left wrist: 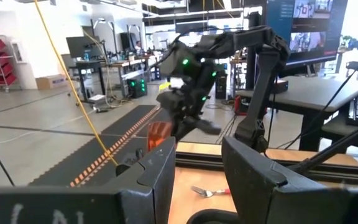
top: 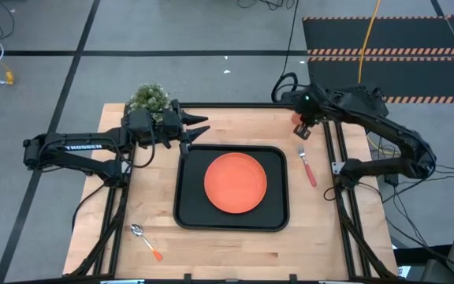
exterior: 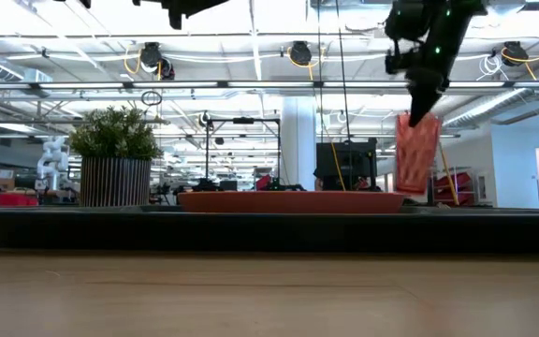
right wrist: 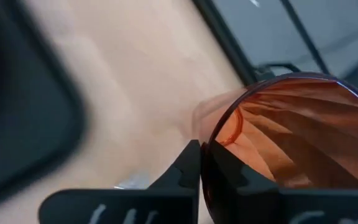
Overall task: Pick and place plate/cup/fork/spoon on tray
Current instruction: Put the orange cup on the black tray to the top right of the orange plate
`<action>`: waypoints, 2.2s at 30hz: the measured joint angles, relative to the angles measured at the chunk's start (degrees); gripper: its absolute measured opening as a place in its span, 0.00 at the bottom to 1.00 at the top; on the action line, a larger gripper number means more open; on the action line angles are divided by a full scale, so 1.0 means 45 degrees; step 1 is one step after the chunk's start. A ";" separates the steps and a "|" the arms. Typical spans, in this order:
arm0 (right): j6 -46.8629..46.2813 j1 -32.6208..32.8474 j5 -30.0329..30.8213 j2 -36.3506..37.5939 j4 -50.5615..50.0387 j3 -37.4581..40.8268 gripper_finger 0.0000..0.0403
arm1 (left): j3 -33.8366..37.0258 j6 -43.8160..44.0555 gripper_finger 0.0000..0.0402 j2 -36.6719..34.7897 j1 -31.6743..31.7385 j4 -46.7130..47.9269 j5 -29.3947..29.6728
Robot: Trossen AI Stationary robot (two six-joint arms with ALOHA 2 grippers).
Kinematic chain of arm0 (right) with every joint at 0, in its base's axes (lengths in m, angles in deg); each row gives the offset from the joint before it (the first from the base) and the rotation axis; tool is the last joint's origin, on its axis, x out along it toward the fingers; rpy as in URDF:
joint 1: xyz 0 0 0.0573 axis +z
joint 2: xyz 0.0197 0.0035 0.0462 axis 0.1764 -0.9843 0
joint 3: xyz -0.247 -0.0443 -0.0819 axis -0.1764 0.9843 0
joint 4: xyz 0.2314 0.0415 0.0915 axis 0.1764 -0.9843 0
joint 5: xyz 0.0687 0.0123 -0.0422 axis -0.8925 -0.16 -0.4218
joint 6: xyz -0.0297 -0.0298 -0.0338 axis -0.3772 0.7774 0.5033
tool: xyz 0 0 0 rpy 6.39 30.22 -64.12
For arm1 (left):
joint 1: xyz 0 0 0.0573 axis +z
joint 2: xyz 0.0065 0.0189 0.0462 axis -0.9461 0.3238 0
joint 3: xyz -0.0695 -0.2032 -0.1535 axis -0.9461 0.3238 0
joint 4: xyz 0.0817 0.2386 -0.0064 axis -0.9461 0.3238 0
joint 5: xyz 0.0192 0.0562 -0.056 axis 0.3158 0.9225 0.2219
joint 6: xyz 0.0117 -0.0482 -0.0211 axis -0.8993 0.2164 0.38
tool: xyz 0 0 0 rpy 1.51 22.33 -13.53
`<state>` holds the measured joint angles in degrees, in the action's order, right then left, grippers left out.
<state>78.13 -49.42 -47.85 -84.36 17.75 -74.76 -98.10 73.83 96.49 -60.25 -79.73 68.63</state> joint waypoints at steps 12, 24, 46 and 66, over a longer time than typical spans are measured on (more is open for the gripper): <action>-0.2004 0.3932 -0.1206 -0.0784 0.0809 -0.1995 0.00 | -0.0005 0.0229 0.34 0.0000 0.0000 0.0016 0.0005; -0.1408 0.5713 -0.1185 -0.4482 0.0700 -0.4949 0.00 | -0.0005 0.0220 0.34 -0.0089 0.0000 0.0379 0.0011; -0.2768 0.5752 -0.0880 -0.5635 -0.2794 -0.6297 0.00 | -0.0019 0.0355 0.34 -0.1005 -0.0015 0.1949 0.0015; -0.3827 0.6161 -0.2232 -0.5616 -0.4226 -0.5513 0.00 | -0.0015 0.0974 0.34 -0.1001 -0.0050 0.2538 0.0015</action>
<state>60.91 -21.70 -57.90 -109.63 -1.27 -99.57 -98.17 78.22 91.98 -60.48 -68.31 68.69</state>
